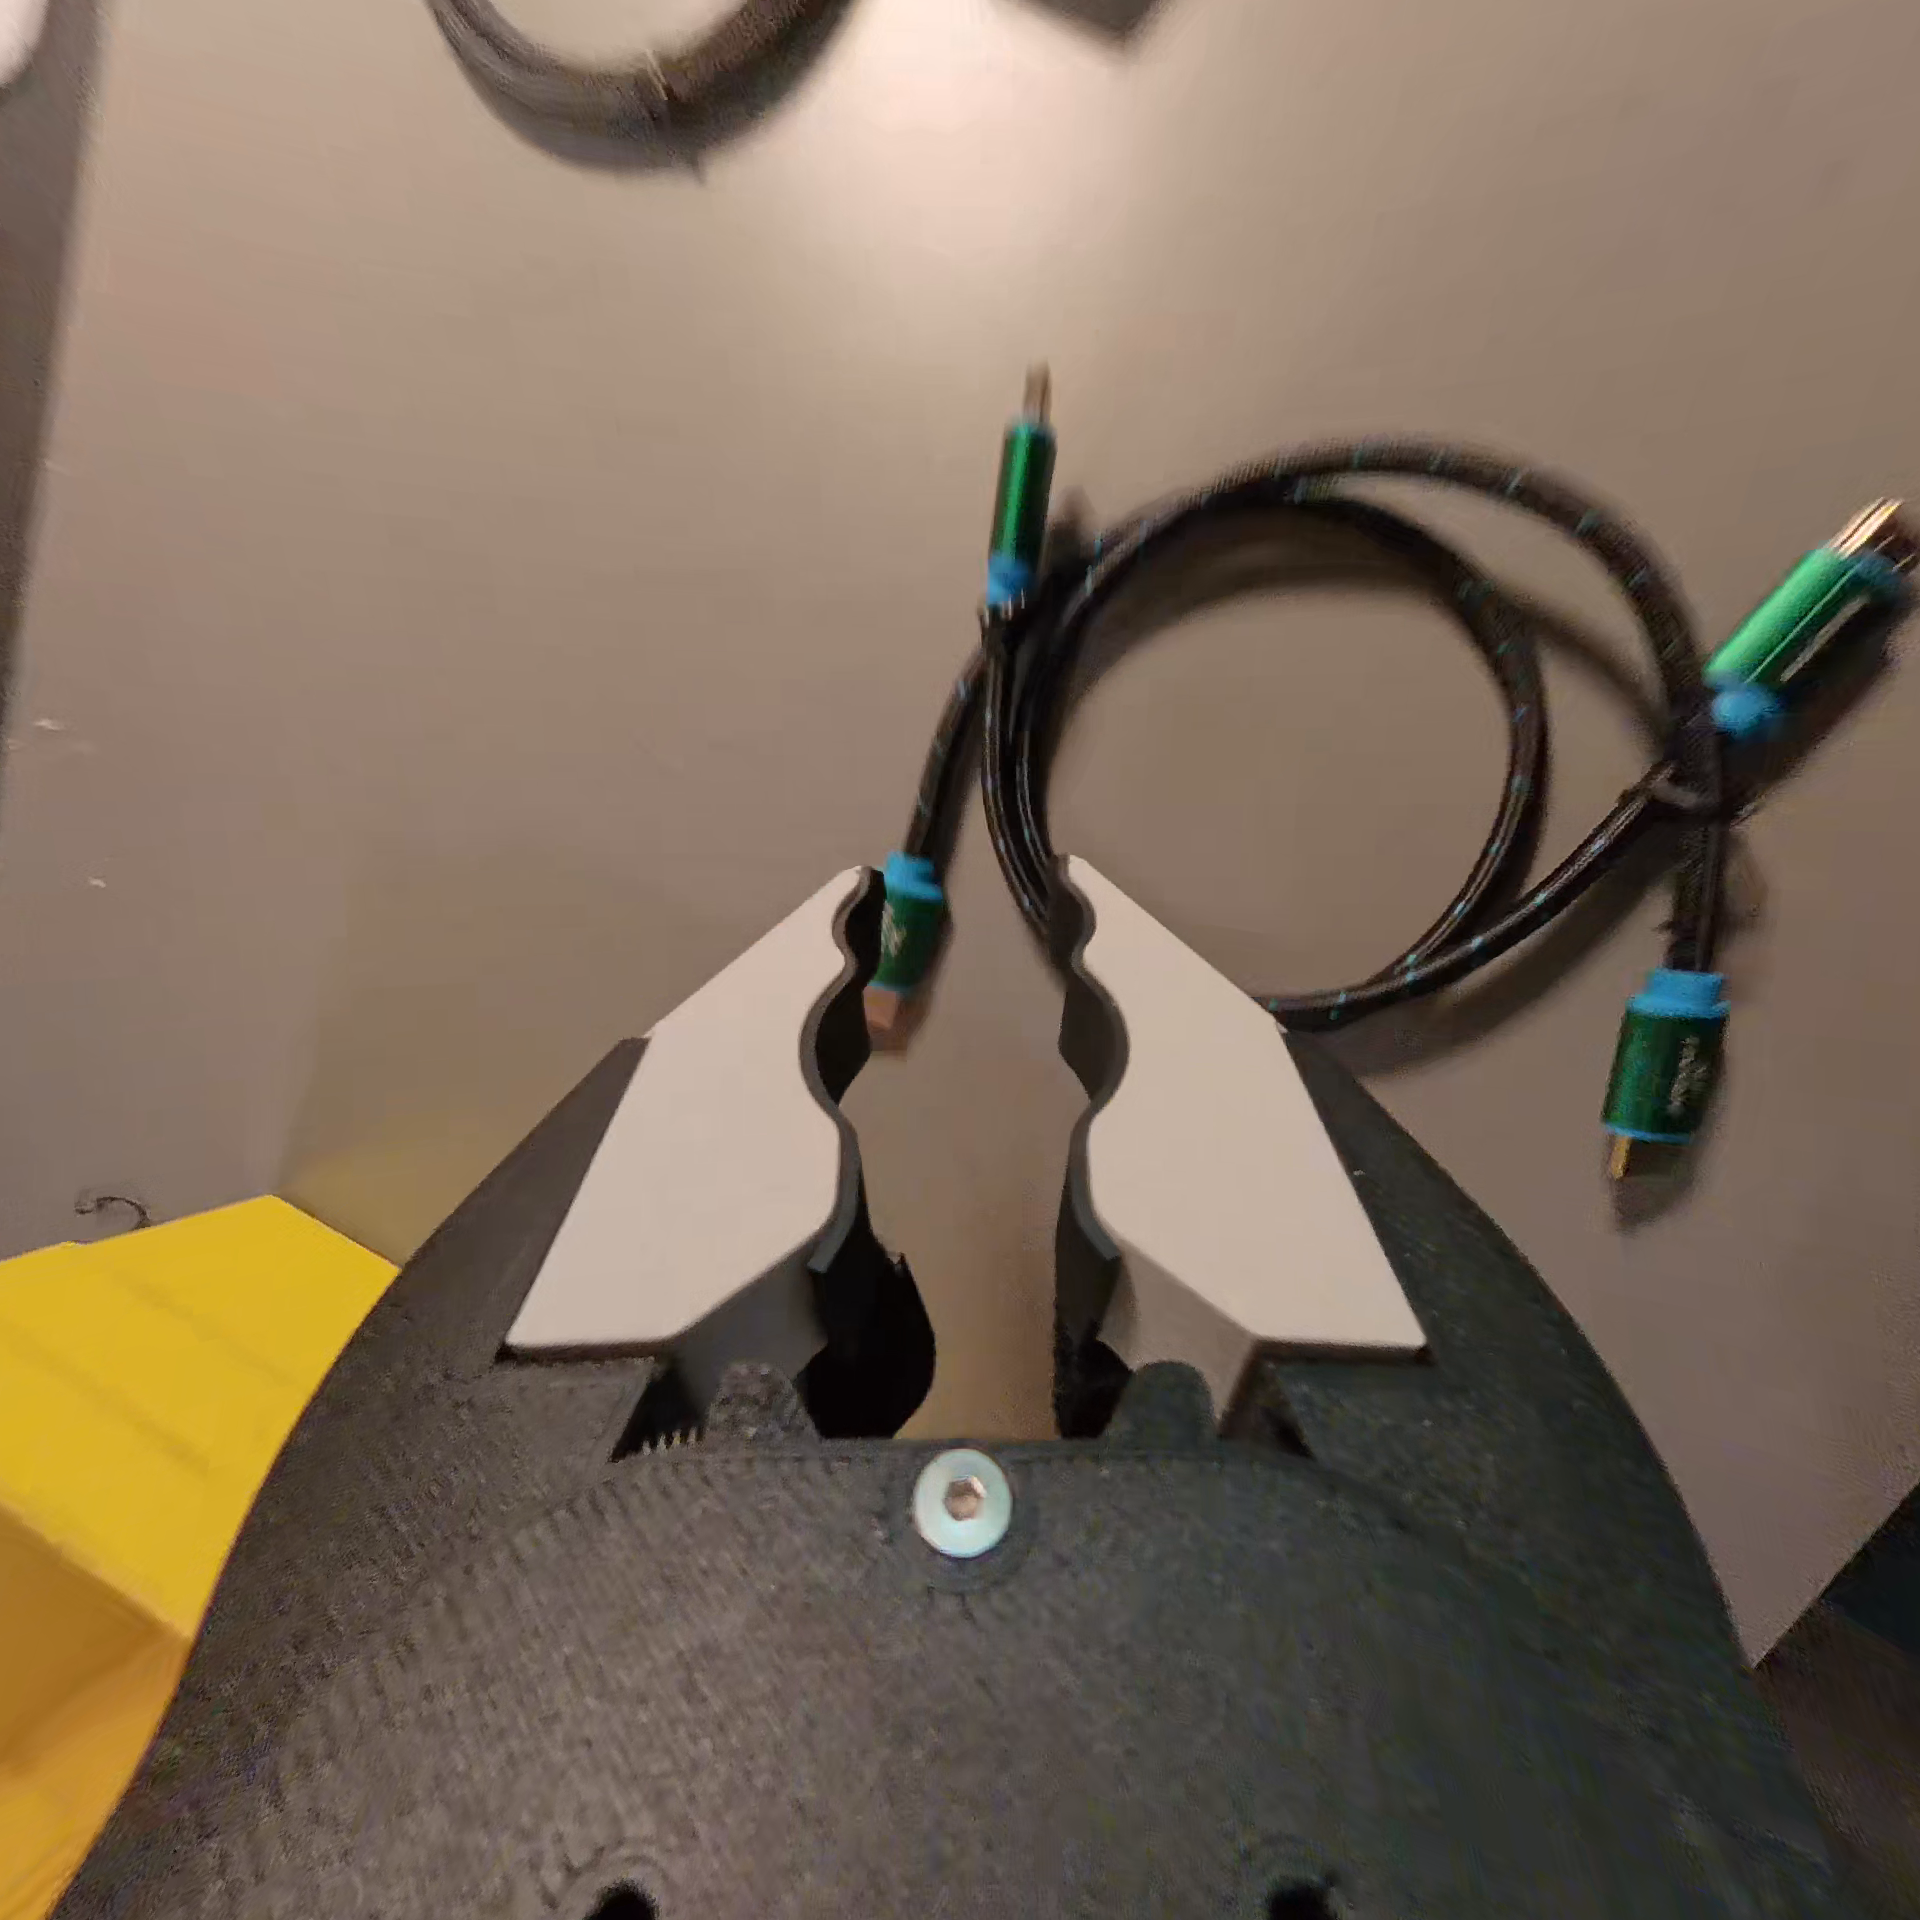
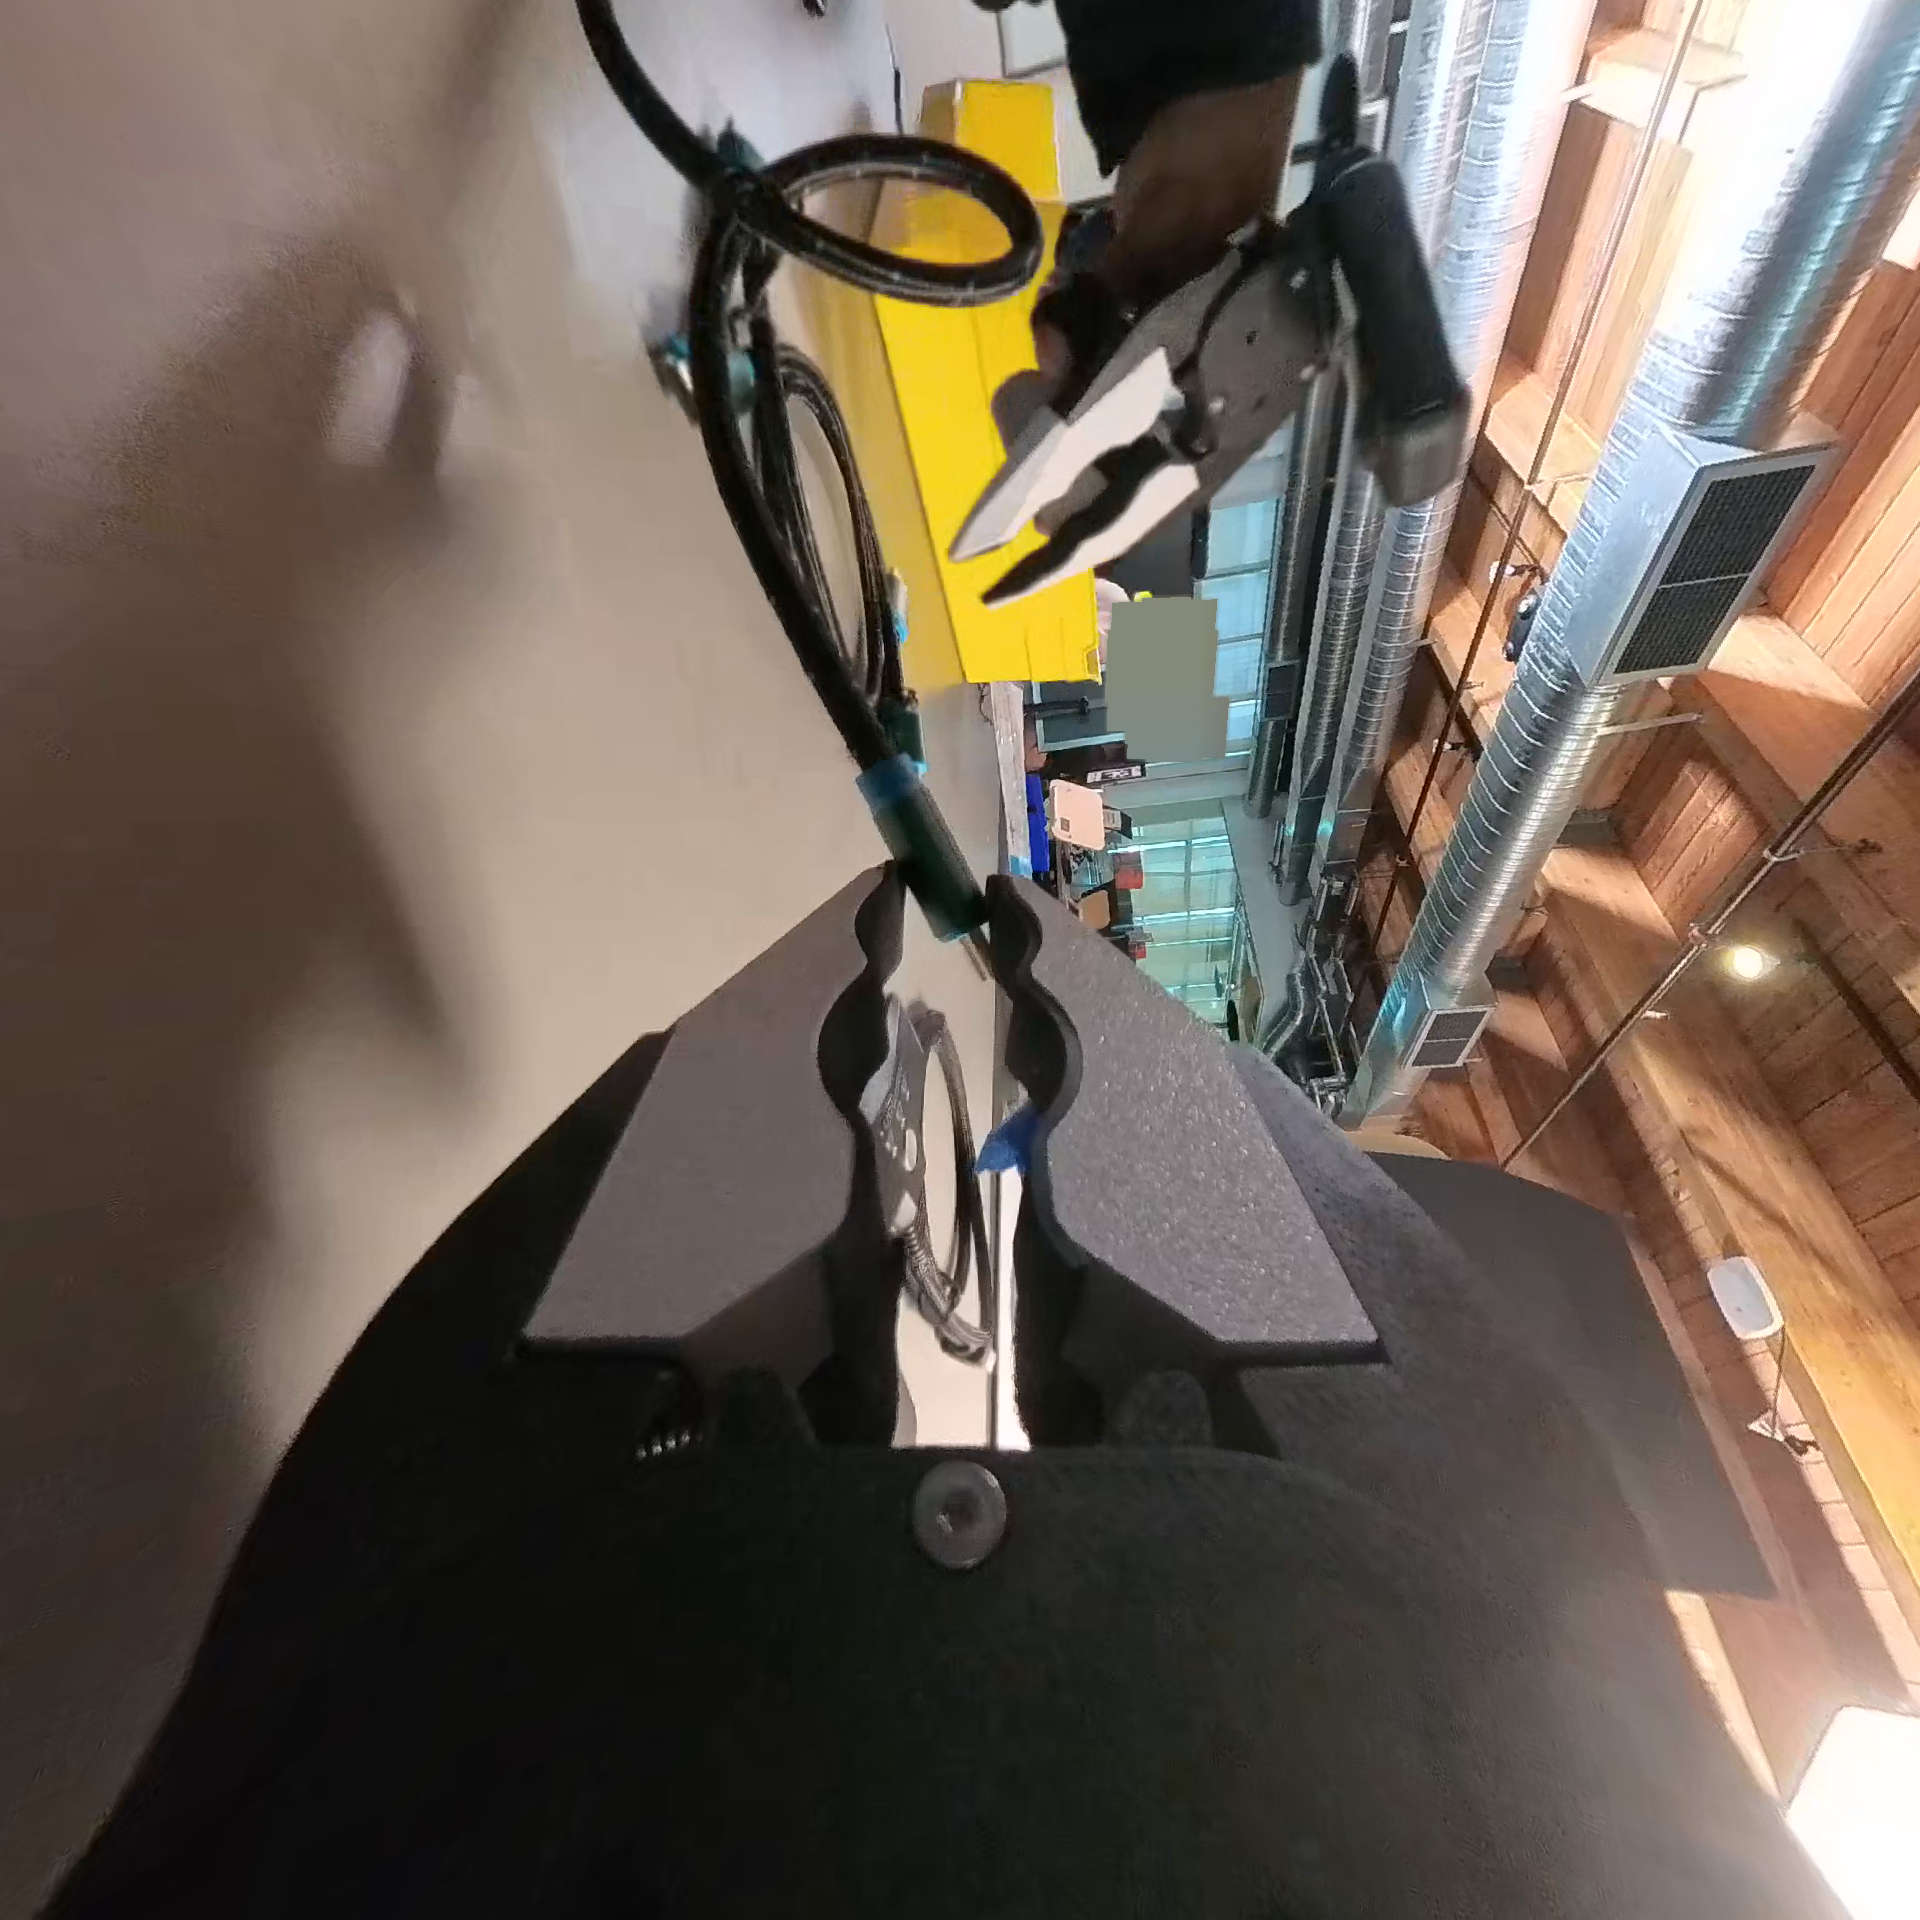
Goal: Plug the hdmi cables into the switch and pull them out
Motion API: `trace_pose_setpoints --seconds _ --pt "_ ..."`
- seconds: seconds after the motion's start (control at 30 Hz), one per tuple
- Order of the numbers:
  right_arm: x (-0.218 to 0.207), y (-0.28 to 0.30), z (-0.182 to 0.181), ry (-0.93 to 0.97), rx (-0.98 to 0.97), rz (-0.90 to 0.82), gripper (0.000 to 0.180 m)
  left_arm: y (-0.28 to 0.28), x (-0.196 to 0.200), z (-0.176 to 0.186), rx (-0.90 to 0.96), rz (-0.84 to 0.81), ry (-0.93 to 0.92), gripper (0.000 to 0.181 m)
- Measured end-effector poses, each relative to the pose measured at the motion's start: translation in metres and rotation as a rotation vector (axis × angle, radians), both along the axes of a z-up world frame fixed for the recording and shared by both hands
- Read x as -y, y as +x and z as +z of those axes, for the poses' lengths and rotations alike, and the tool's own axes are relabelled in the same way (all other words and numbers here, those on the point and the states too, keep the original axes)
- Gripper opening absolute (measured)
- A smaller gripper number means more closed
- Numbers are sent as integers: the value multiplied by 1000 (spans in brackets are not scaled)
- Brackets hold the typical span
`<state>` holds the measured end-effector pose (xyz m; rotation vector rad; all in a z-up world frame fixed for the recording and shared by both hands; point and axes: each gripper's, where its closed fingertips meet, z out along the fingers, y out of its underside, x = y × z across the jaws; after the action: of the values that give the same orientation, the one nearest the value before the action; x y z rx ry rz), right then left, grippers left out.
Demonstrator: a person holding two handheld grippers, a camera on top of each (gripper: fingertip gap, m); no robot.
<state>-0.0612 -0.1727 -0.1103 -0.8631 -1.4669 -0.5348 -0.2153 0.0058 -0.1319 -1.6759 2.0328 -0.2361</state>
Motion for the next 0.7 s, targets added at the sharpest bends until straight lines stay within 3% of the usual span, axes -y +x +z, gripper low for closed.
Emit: trace_pose_setpoints --seconds 0.07,0.17,0.27,0.33,0.43,0.53,0.7 --pt "-2 -3 0 3 -6 9 19 26 16 24 140 -26 -67 34" --pt "-10 -6 -2 9 -10 20 19 83 84 48 348 -194 -383 36" --pt "-21 -7 -4 23 -4 5 19 122 145 36 342 -311 -698 43" --pt "-29 -4 -6 21 -3 -17 19 137 165 14 272 -318 -793 46" --pt "-38 1 -9 4 -9 -38 19 151 177 -5 255 -272 -852 36" --pt "-50 6 -9 -6 -19 -56 19 160 159 -9 340 -128 -790 18" --pt "-64 4 -15 -23 -3 -52 20 157 144 -16 371 69 -668 17"
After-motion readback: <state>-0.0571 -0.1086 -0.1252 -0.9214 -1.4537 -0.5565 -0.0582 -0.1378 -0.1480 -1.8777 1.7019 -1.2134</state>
